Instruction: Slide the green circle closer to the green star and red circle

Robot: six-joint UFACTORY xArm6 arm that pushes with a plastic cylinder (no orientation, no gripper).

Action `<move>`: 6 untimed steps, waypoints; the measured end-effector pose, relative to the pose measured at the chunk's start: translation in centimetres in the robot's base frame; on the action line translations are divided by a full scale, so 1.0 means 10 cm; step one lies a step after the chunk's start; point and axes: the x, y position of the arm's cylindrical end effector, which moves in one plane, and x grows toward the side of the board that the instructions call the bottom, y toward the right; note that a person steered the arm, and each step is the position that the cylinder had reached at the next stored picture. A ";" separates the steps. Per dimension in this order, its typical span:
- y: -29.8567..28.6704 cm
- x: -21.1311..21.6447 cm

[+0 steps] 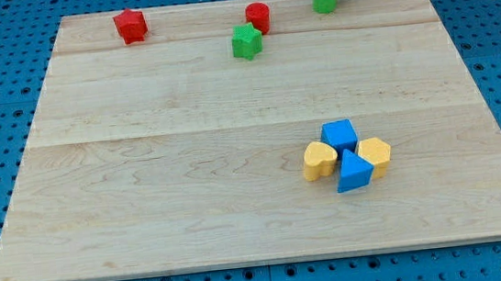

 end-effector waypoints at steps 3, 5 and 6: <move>-0.01 0.00; -0.19 0.08; -0.77 0.36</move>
